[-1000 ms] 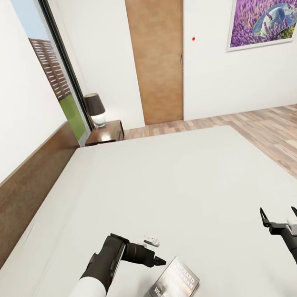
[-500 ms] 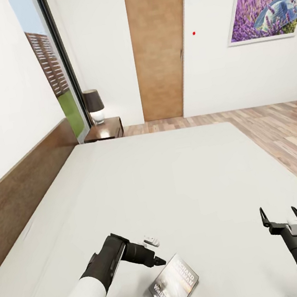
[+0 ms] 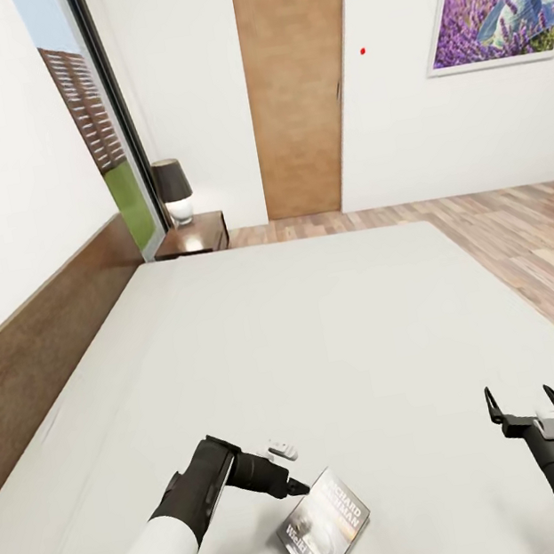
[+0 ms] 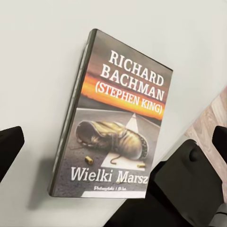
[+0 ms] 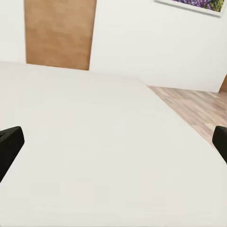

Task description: In the bedroom, move the book from the bed onto either nightstand, and place the two sandals side by side next to the bed.

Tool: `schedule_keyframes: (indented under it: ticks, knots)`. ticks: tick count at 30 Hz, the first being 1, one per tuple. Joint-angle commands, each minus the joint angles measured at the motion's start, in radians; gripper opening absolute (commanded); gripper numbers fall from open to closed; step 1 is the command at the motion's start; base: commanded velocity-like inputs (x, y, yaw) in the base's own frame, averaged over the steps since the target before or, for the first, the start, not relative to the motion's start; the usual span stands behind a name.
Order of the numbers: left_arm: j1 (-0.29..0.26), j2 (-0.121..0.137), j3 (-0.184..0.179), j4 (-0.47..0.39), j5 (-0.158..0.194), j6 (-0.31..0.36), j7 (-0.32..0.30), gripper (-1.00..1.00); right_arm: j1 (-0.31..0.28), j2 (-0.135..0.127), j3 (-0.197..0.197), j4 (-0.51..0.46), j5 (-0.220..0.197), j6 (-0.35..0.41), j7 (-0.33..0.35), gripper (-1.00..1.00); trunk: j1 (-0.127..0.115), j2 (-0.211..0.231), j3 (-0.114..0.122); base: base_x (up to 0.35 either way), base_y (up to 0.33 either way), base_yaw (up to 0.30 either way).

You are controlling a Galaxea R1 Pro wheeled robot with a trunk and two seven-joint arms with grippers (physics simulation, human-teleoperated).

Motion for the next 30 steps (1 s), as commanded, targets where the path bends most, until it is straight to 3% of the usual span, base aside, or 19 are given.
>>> schedule_keyframes:
  ticks: [1, 20, 30]
  knots:
    - [0.000, 0.000, 0.001, -0.002, -0.008, 0.004, -0.007, 1.00, -0.001, 0.001, -0.004, 0.000, 0.008, -0.004, 0.003, 1.00, 0.000, -0.001, -0.002, 0.000, 0.000, 0.000]
    - [-0.001, 0.000, 0.001, -0.002, -0.007, 0.004, -0.007, 1.00, -0.001, 0.001, -0.003, 0.001, 0.008, -0.004, 0.003, 1.00, 0.000, -0.001, -0.032, 0.000, 0.000, 0.000]
    - [0.000, 0.000, 0.001, -0.002, -0.007, 0.004, -0.007, 1.00, 0.000, 0.001, -0.003, 0.001, 0.008, -0.004, 0.003, 1.00, 0.038, -0.071, -0.069, 0.000, 0.000, 0.000]
